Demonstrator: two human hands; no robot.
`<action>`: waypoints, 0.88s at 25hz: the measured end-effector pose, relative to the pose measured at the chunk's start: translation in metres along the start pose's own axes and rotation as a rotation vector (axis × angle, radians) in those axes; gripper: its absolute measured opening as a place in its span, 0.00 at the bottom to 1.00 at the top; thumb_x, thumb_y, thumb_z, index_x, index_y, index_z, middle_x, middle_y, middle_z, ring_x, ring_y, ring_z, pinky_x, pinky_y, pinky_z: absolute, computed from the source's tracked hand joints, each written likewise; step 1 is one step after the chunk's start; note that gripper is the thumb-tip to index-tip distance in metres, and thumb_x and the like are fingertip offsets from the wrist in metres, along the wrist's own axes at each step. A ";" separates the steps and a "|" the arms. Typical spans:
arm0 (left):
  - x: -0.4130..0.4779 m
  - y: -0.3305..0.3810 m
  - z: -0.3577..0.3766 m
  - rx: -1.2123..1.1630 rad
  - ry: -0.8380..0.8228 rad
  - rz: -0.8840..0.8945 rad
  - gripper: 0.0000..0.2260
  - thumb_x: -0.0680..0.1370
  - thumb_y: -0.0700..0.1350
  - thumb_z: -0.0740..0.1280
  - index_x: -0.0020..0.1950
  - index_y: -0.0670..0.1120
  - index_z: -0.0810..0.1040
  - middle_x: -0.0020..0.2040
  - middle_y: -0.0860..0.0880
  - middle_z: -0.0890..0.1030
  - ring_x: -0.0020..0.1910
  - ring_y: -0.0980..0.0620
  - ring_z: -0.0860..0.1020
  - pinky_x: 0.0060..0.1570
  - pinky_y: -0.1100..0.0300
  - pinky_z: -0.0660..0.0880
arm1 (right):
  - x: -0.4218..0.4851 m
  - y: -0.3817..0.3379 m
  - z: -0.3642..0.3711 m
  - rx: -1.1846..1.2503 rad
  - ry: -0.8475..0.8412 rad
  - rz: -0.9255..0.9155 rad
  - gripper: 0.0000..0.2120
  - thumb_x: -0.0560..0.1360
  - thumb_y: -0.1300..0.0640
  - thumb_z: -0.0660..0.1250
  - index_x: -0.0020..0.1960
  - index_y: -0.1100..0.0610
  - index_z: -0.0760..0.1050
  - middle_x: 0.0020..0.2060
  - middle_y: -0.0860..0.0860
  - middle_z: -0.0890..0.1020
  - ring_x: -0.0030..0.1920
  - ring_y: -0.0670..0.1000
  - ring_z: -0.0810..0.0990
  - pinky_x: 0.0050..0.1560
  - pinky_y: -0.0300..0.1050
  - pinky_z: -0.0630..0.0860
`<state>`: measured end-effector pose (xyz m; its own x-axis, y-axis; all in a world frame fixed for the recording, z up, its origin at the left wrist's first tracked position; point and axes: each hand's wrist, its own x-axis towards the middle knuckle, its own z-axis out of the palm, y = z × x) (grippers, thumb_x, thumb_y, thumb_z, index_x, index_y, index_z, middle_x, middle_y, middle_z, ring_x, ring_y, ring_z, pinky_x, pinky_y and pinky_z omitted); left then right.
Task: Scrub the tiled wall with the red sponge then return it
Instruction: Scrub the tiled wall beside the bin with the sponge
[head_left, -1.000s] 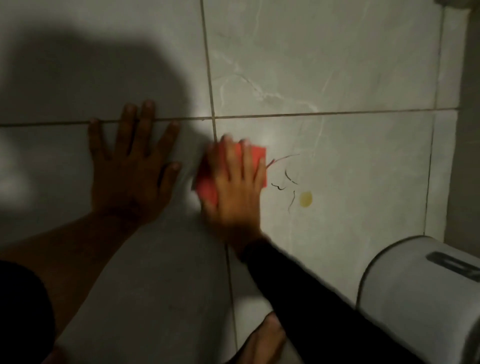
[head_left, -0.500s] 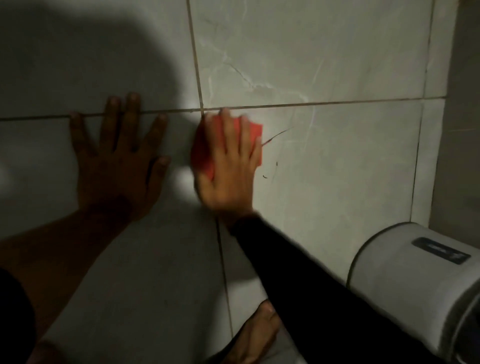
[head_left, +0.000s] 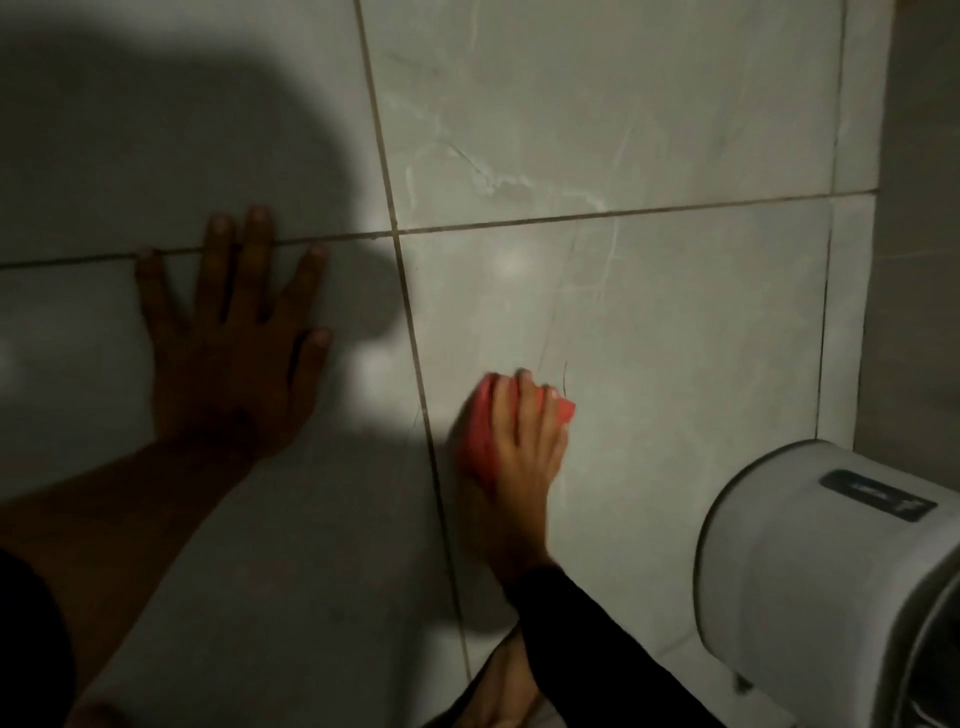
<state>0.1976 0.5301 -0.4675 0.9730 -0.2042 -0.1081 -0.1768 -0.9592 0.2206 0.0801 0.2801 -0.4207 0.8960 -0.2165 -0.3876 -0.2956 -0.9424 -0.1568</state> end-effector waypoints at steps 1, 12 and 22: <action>0.000 0.001 0.001 0.004 0.002 0.004 0.32 0.84 0.60 0.51 0.89 0.56 0.53 0.90 0.43 0.48 0.87 0.47 0.39 0.79 0.28 0.38 | 0.001 0.016 -0.007 0.038 -0.027 0.075 0.42 0.78 0.41 0.56 0.88 0.54 0.50 0.88 0.54 0.46 0.88 0.65 0.44 0.84 0.76 0.47; -0.001 0.002 0.002 0.035 0.010 0.006 0.32 0.85 0.59 0.51 0.89 0.55 0.54 0.90 0.42 0.48 0.89 0.36 0.49 0.79 0.24 0.42 | 0.024 0.023 -0.028 0.121 -0.018 0.144 0.39 0.79 0.46 0.59 0.88 0.54 0.54 0.88 0.55 0.48 0.87 0.64 0.43 0.83 0.76 0.49; 0.002 0.002 0.000 0.011 -0.007 0.013 0.32 0.85 0.60 0.51 0.89 0.55 0.55 0.90 0.43 0.48 0.89 0.37 0.48 0.79 0.24 0.42 | 0.172 -0.037 -0.055 0.026 0.177 -0.321 0.41 0.74 0.46 0.66 0.86 0.53 0.63 0.85 0.58 0.64 0.86 0.67 0.57 0.85 0.69 0.51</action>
<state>0.1994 0.5278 -0.4673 0.9695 -0.2179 -0.1122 -0.1910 -0.9586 0.2112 0.2638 0.2639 -0.4312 0.9872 0.0463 -0.1525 0.0035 -0.9630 -0.2694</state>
